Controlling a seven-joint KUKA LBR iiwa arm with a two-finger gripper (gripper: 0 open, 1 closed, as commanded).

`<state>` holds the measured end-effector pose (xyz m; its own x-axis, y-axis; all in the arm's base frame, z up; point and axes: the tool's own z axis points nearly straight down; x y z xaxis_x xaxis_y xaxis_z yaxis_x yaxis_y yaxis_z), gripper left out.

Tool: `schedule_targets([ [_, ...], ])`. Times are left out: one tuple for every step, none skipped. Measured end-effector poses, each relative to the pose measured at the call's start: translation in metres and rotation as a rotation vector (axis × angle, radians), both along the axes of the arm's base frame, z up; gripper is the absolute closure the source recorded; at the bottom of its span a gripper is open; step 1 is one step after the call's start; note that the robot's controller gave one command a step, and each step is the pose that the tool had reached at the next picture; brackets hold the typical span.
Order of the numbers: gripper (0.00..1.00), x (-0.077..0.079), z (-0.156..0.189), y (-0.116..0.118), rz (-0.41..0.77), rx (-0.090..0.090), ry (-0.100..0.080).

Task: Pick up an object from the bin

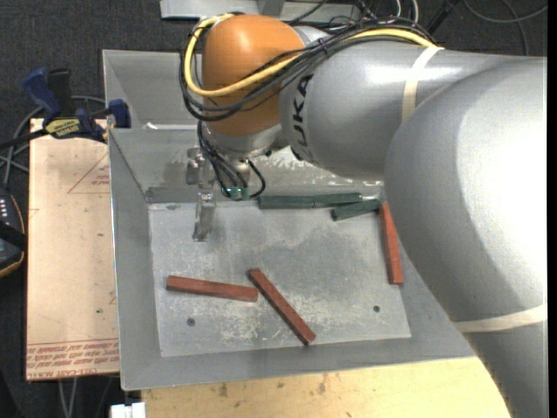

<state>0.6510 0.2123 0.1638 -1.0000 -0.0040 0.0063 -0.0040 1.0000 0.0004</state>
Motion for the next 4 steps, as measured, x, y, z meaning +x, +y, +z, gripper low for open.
schedule_targets([
  [0.0, -0.087, -0.067, 0.025, -0.025, -0.001, 0.005],
  [0.0, -0.062, -0.095, -0.032, 0.067, -0.002, -0.005],
  [1.0, -0.062, -0.093, -0.029, 0.068, 0.002, -0.007],
  [1.0, -0.058, 0.083, -0.025, 0.091, 0.003, -0.018],
])
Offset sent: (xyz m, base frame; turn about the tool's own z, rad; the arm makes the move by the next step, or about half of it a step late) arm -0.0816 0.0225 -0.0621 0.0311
